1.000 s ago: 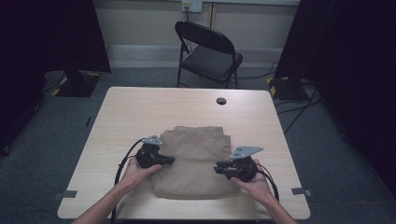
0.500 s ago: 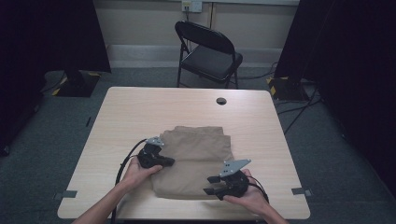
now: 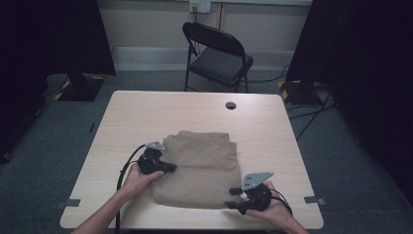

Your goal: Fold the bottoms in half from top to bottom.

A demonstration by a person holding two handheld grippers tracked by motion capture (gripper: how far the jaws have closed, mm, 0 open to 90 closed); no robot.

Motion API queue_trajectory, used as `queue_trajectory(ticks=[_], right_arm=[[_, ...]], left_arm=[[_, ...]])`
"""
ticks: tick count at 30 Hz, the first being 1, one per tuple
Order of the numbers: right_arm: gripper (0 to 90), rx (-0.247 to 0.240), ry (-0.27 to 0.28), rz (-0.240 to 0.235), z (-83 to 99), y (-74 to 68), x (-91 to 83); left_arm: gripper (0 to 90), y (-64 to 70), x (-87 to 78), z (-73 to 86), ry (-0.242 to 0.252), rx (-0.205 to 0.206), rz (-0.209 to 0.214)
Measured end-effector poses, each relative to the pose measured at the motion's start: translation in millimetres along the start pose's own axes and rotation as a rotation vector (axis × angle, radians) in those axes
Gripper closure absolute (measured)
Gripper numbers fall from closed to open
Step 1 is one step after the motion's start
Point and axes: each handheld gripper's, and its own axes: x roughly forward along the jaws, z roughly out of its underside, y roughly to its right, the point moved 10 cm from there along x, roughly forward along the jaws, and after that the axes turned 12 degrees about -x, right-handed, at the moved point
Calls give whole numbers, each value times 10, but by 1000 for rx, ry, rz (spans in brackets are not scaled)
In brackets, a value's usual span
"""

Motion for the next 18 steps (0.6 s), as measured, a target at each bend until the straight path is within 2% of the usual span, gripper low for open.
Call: queue_trajectory(ticks=[4, 7, 9, 11, 13, 15, 17, 18], right_arm=[[449, -22, -23, -10, 40, -3, 71], [461, -51, -24, 4, 58, -3, 91], [474, -79, -20, 27, 67, -4, 102], [567, -136, -24, 75, 82, 16, 99], [656, -124, -26, 84, 82, 45, 93], [710, -111, -50, 91, 72, 74, 91], [816, -77, -58, 77, 52, 92, 87], [832, -63, -62, 60, 40, 92, 85]], left_arm=[[900, -5, 0, 0, 3, -7, 12], [900, -7, -1, 1, 3, -11, 16], [900, -9, -1, 1, 3, -17, 18], [900, -4, -1, 1, 5, -13, 17], [898, 0, 1, 0, 4, -11, 15], [893, 6, 3, 1, 0, -5, 14], [896, 14, 8, -1, -2, 13, 2], [900, 21, 14, -4, 1, 26, -6]])
